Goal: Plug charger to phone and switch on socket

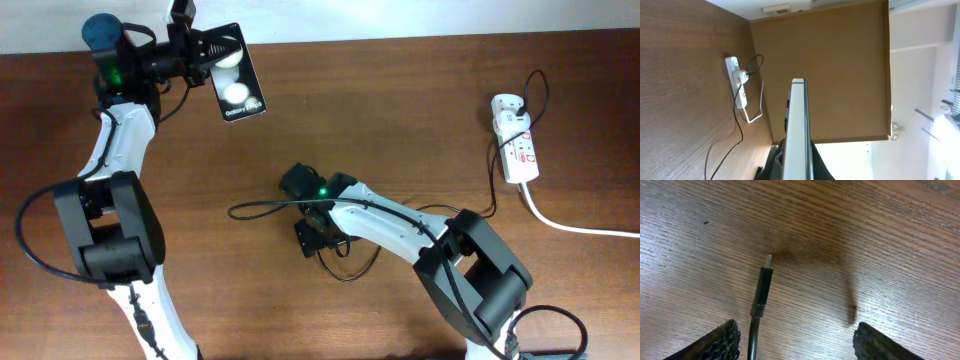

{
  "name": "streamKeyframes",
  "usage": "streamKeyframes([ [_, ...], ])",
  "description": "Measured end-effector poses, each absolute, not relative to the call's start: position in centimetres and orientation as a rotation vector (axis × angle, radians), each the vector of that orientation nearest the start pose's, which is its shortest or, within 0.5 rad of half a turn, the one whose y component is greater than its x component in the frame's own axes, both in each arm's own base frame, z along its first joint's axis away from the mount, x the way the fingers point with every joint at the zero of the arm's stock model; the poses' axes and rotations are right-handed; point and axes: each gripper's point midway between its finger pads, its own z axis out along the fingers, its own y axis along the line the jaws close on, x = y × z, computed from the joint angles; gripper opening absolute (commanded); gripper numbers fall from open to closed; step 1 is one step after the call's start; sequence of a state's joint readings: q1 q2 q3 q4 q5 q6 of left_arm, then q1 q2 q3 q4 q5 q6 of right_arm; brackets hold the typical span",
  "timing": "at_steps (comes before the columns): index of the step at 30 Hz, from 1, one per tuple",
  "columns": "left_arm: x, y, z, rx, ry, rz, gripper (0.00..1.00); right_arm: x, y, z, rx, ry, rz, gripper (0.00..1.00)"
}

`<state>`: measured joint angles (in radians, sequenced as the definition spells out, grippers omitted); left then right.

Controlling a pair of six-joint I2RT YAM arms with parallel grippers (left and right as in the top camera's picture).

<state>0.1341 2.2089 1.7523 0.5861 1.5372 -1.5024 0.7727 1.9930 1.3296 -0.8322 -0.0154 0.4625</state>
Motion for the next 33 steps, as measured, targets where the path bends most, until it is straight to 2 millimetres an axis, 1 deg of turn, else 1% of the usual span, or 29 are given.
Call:
streamKeyframes([
  [4, 52.1, -10.3, 28.2, 0.031, 2.051, -2.026, 0.0, 27.8, 27.5, 0.6, -0.472, 3.005, 0.134, 0.73],
  [11, 52.1, -10.3, 28.2, 0.032, 2.051, -2.026, 0.0, 28.6, 28.2, 0.1, -0.473, 2.99, 0.146, 0.68],
  [12, 52.1, -10.3, 28.2, 0.032, 2.051, -2.026, 0.0, 28.8, 28.4, 0.1, -0.474, 2.987, 0.149, 0.66],
  [13, 52.1, -10.3, 28.2, 0.032, 2.051, -2.026, 0.0, 28.8, 28.4, 0.1, -0.476, 2.987, 0.149, 0.6],
  [14, 52.1, -10.3, 28.2, 0.031, 2.052, -2.027, 0.0, 28.8, 28.4, 0.1, -0.478, 2.986, 0.148, 0.52],
  [18, 52.1, -10.3, 28.2, 0.032, 2.051, -2.026, 0.0, 28.6, 28.2, 0.0, -0.493, 2.996, 0.136, 0.44],
  [20, 52.1, -10.3, 28.2, 0.032, 2.052, -2.026, 0.0, 28.6, 28.2, 0.0, -0.496, 2.999, 0.133, 0.33],
  [22, 52.1, -10.3, 28.2, 0.032, 2.052, -2.026, 0.0, 28.5, 28.1, 0.0, -0.495, 3.004, 0.129, 0.24],
  [23, 52.1, -10.3, 28.2, 0.032, 2.051, -2.026, 0.0, 28.4, 28.1, -0.1, -0.497, 3.005, 0.127, 0.18],
  [26, 52.1, -10.3, 28.2, 0.032, 2.051, -2.026, 0.0, 28.4, 28.1, -0.1, -0.497, 3.007, 0.126, 0.04],
  [30, 52.1, -10.3, 28.2, 0.032, 2.052, -2.026, 0.0, 28.2, 28.1, -0.1, -0.501, 3.016, 0.137, 0.04],
  [31, 52.1, -10.3, 28.2, 0.031, 2.051, -2.026, 0.0, 27.5, 28.2, 0.1, -0.529, 3.05, 0.154, 0.04],
  [32, 52.1, -10.3, 28.2, 0.032, 2.051, -2.026, 0.0, 27.1, 28.5, 0.4, -0.563, 3.077, 0.181, 0.04],
  [33, 52.1, -10.3, 28.2, 0.031, 2.051, -2.026, 0.0, 27.1, 29.2, 1.3, -0.599, 3.089, 0.238, 0.04],
])
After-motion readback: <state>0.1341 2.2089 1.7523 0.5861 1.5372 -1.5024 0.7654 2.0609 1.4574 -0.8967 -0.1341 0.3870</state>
